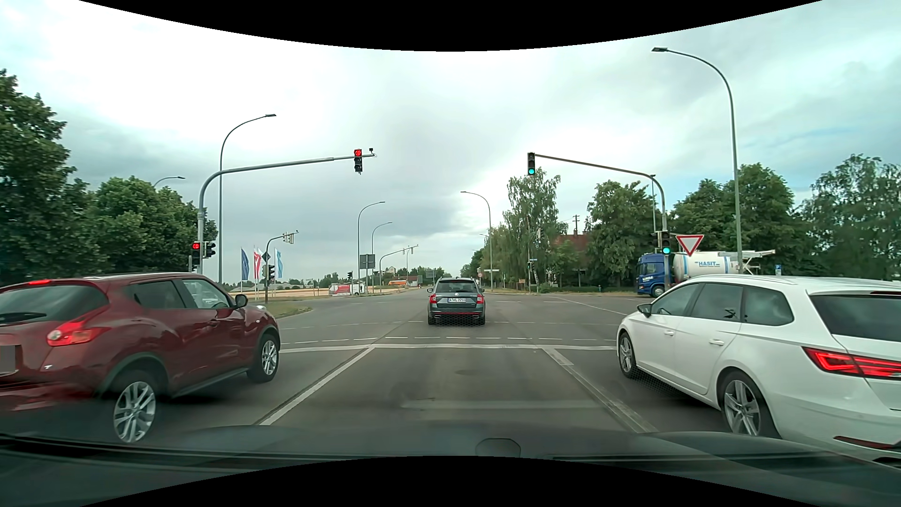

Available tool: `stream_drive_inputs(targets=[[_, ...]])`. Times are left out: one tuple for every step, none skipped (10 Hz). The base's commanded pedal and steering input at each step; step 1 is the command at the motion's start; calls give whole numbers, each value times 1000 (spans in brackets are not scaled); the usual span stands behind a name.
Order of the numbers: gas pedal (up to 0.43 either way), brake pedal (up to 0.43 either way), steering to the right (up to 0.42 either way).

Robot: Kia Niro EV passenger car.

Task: Follow the waypoints while adhering to traffic rules and regulations

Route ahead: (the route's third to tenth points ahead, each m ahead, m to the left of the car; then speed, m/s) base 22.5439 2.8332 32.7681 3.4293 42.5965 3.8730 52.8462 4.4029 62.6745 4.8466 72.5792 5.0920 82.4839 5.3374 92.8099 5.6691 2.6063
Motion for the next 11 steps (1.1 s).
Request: stream_drive_inputs(targets=[[390,0,-1],[390,0,-1],[390,0,-4],[390,0,-7],[390,0,-8],[390,0,-7],[390,0,-7],[390,0,-7],[390,0,-7],[390,0,-8],[390,0,-8]])
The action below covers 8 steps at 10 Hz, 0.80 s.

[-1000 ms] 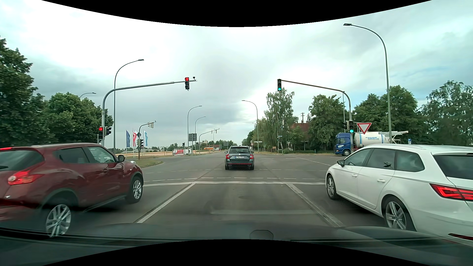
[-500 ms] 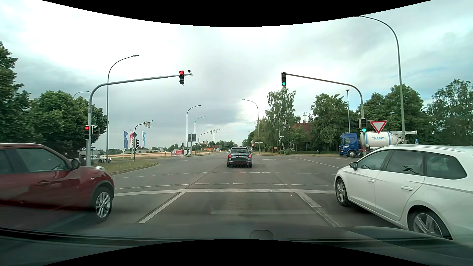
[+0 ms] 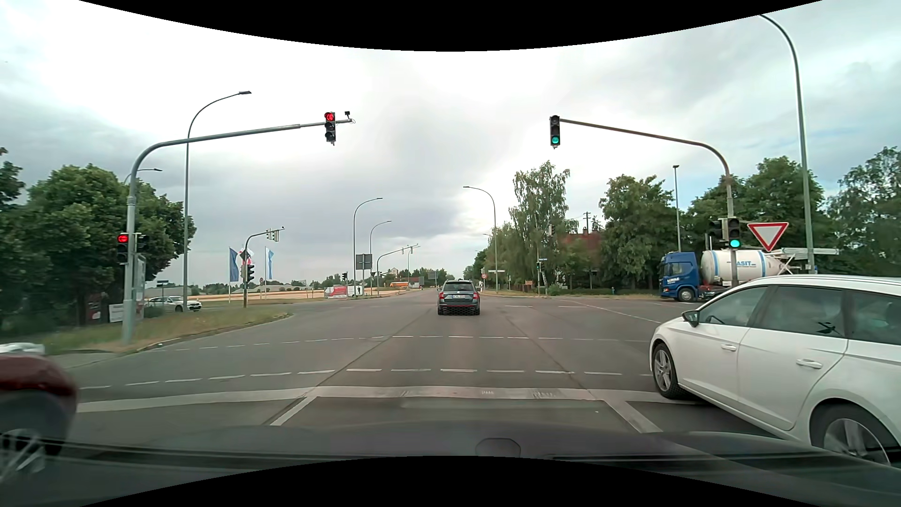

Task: Follow the waypoints while adhering to traffic rules and regulations

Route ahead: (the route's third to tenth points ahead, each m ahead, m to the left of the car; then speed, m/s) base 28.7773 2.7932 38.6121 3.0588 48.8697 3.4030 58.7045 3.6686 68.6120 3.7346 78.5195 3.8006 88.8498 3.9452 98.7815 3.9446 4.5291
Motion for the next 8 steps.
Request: stream_drive_inputs(targets=[[390,0,-8],[390,0,-8],[390,0,-8],[390,0,-8],[390,0,-6],[378,0,-3],[378,0,-1],[378,0,-2]])
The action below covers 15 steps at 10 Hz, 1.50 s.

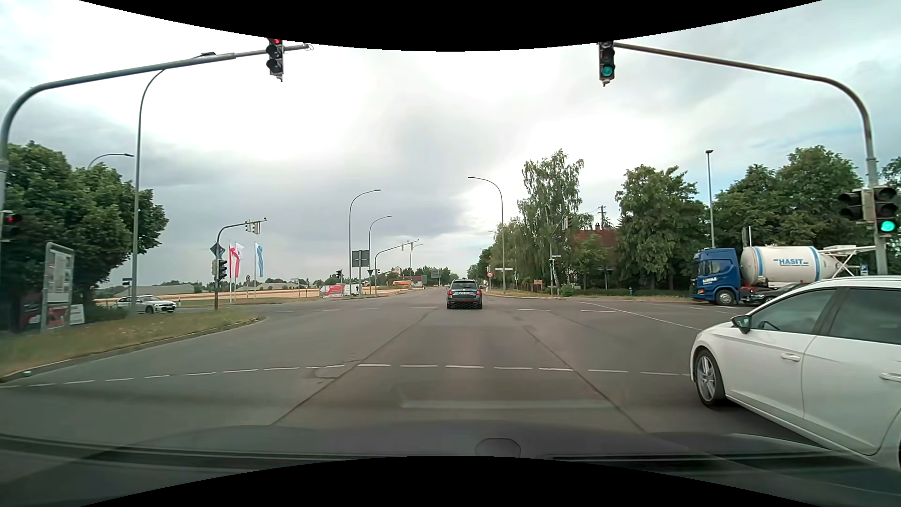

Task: Follow the waypoints while adhering to traffic rules and regulations

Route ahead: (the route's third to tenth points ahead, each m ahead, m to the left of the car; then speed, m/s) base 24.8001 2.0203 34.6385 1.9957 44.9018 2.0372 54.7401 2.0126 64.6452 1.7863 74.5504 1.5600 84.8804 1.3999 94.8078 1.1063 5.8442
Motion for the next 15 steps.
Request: stream_drive_inputs(targets=[[378,0,0],[378,0,3],[378,0,4],[378,0,3],[378,0,3],[370,0,2],[358,0,2],[350,0,1],[350,0,1],[350,0,1],[350,0,1],[350,0,1],[350,0,2],[350,0,2],[331,0,2]])
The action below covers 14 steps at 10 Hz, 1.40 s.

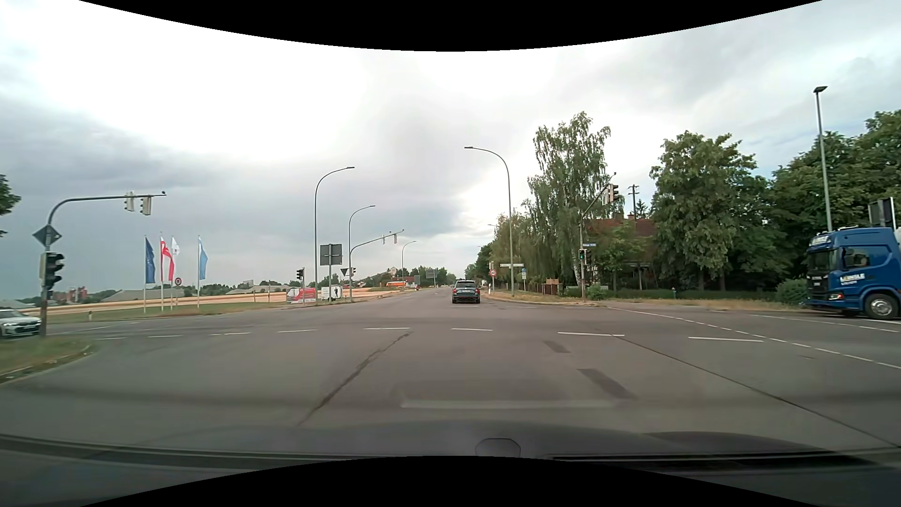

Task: Follow the waypoints while adhering to traffic rules and regulations

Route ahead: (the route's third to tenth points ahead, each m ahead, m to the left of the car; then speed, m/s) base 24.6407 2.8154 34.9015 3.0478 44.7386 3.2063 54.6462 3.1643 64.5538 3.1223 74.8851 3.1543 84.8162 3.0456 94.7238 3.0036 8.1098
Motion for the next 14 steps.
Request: stream_drive_inputs(targets=[[319,0,2],[319,0,3],[319,0,3],[319,0,3],[319,0,3],[299,0,3],[268,0,3],[268,0,3],[220,0,3],[197,0,3],[228,0,2],[319,0,2],[331,0,2],[331,0,0]])
